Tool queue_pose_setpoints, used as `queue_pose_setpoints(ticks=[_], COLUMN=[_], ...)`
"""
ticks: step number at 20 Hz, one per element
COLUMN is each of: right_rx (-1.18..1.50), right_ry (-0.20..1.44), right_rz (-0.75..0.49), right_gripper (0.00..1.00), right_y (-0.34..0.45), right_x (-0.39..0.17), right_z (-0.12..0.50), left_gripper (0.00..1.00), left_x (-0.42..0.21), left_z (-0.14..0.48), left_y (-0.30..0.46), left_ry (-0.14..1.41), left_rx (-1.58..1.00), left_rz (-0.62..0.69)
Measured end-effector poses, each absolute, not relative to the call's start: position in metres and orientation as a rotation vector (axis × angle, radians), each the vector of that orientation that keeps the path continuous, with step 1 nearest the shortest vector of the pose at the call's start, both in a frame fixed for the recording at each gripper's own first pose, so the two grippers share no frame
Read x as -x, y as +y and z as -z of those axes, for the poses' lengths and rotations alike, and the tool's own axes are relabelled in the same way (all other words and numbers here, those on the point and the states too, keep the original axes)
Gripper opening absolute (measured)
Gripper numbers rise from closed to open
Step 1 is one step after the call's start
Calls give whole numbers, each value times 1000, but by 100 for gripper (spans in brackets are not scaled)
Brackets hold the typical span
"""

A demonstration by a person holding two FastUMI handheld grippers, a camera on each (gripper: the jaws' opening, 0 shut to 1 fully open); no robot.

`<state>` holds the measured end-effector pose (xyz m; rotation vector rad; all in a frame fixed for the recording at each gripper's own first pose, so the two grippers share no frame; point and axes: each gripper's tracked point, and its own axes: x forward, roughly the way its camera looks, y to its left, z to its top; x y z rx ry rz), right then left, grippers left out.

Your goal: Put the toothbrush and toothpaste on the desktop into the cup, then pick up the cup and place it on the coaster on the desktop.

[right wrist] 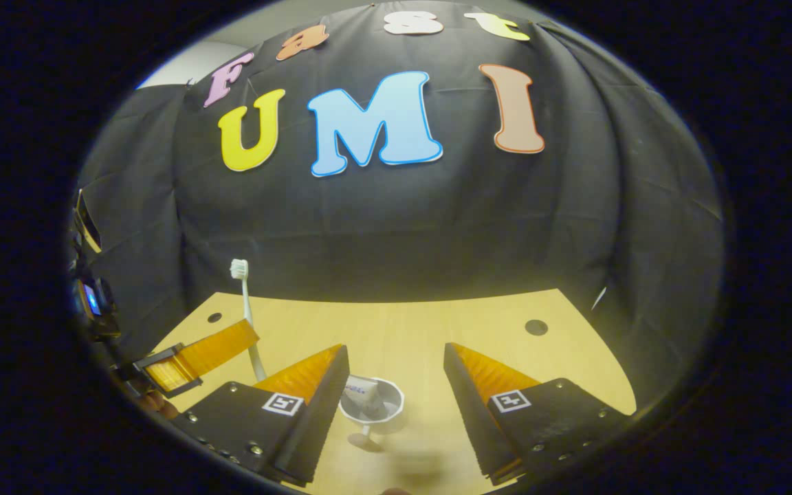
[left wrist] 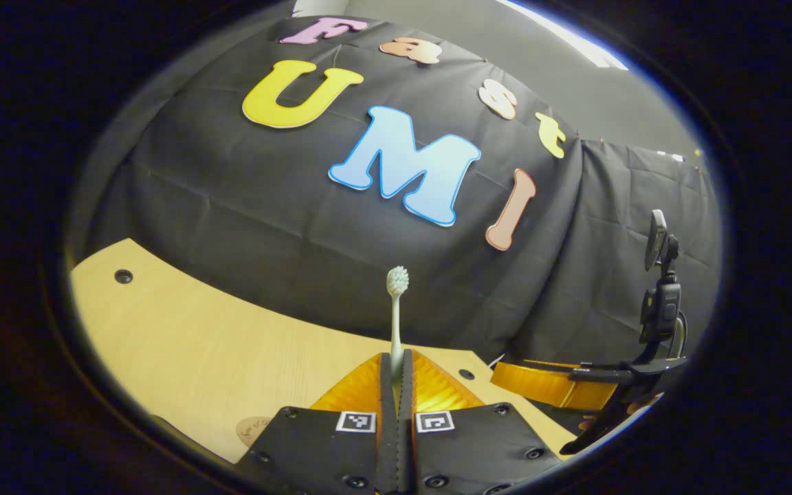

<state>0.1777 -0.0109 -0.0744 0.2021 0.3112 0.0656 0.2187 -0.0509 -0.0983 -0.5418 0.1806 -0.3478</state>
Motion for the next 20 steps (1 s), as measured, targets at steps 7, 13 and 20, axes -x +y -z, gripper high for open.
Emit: queue_pose_setpoints(ticks=[7, 13, 20], right_rx=[-231, -236, -226], right_ry=[346, 367, 384], right_rz=[-33, -55, -91], right_gripper=[84, 84, 84], right_y=[-36, -32, -22], right_x=[-145, -139, -139], right_z=[86, 94, 101], left_gripper=[7, 7, 7], left_x=[-251, -257, -258], left_z=[110, 144, 167], left_y=[-76, -108, -116], left_ry=[120, 156, 187], left_rx=[639, 608, 595], left_rz=[344, 377, 358])
